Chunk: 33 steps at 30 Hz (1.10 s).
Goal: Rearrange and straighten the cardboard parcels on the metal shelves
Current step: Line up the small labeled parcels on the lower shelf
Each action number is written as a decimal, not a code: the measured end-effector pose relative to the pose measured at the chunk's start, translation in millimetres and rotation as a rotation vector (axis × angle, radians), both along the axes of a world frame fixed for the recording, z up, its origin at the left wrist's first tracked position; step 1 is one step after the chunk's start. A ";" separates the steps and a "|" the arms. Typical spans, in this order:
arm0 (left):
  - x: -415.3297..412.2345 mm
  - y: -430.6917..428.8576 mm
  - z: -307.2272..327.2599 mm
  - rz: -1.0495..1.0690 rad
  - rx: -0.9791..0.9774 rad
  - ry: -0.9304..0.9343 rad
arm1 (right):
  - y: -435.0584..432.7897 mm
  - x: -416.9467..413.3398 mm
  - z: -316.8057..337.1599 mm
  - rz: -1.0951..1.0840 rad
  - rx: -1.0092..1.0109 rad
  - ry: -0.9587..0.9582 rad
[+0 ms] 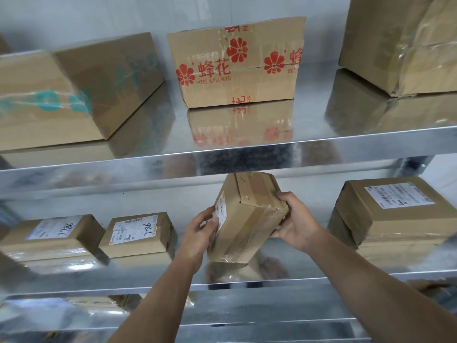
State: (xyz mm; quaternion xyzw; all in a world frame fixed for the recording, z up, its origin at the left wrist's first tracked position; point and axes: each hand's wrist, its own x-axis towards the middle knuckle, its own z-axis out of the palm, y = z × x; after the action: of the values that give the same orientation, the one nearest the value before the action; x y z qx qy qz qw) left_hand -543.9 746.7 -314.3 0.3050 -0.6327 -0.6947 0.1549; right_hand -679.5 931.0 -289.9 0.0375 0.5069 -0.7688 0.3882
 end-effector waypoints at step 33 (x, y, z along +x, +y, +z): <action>-12.1 -35.7 -21.6 0.195 -0.021 -0.195 | 9.4 -31.2 -50.1 0.107 0.660 0.221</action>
State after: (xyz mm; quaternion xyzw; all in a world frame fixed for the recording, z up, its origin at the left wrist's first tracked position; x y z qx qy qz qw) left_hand -556.0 711.0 -335.8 0.4293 -0.6194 -0.6368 0.1628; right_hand -710.6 940.4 -340.0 0.0507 0.7682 -0.5417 0.3374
